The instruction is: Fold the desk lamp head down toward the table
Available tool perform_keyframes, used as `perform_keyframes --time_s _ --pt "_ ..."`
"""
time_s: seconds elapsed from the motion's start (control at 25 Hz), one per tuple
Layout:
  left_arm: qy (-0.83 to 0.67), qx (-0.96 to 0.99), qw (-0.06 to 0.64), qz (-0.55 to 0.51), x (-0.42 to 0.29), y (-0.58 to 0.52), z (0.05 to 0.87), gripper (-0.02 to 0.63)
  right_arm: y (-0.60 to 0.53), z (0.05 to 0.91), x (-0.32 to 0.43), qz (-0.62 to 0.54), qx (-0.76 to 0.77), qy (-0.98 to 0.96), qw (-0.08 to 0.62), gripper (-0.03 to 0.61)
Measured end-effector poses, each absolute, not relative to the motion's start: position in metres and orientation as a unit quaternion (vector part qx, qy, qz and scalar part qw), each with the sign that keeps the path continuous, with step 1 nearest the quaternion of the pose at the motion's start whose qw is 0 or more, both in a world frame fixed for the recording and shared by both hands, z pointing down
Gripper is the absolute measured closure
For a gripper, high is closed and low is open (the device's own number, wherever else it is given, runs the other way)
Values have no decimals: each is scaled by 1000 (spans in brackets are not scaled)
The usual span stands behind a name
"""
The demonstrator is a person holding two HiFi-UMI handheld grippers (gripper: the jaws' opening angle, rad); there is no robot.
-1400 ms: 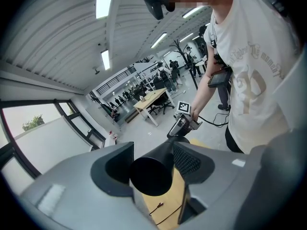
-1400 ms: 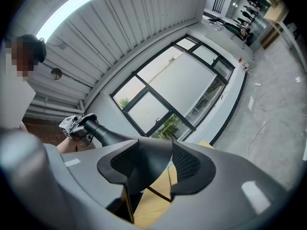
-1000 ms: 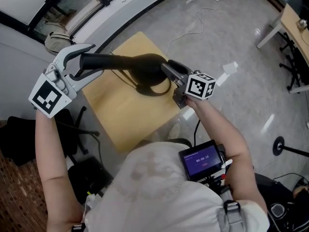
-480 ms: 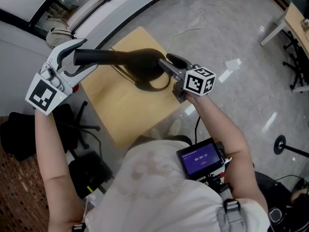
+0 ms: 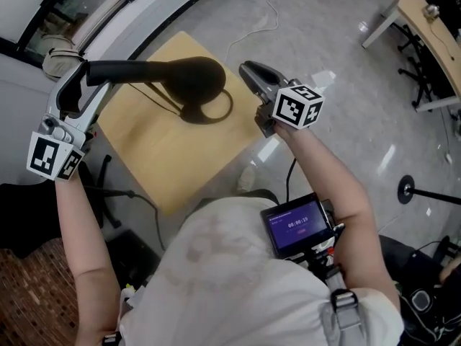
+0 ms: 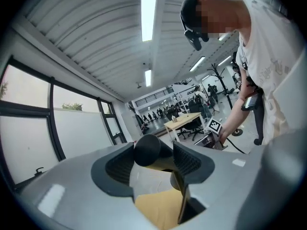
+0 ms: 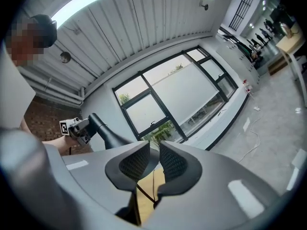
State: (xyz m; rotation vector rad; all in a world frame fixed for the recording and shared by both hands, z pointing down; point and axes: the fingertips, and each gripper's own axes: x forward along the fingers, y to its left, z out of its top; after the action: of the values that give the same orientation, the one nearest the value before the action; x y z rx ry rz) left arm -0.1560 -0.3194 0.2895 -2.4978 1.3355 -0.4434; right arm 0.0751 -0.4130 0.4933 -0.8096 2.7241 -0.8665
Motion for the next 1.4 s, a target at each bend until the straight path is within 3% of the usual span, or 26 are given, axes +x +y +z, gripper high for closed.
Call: perform_keyframes --time_s 0.12,0.2,0.56,0.8,0.88,1.08,1.4 --pt "478 -857 143 -132 -165 -306 296 365 -395 486 74 -279 -274 917 74 536" --pt "485 -853 146 -127 -179 -295 298 405 -378 482 64 -275 -272 920 69 538" --pt "495 -858 115 -78 -192 -242 323 460 -320 457 44 -254 -267 927 61 553" --pt "518 -853 40 -39 -181 -200 365 591 -282 446 40 -229 -264 935 53 566" --pt "517 -855 13 -34 -175 -187 385 608 -267 447 34 -213 -258 942 40 566" --pt "498 -865 -47 -27 -164 -145 432 612 -222 452 11 -183 -233 955 11 566" --pt "490 -867 -86 -16 -148 -99 467 612 -168 466 1 -182 -223 958 0 567"
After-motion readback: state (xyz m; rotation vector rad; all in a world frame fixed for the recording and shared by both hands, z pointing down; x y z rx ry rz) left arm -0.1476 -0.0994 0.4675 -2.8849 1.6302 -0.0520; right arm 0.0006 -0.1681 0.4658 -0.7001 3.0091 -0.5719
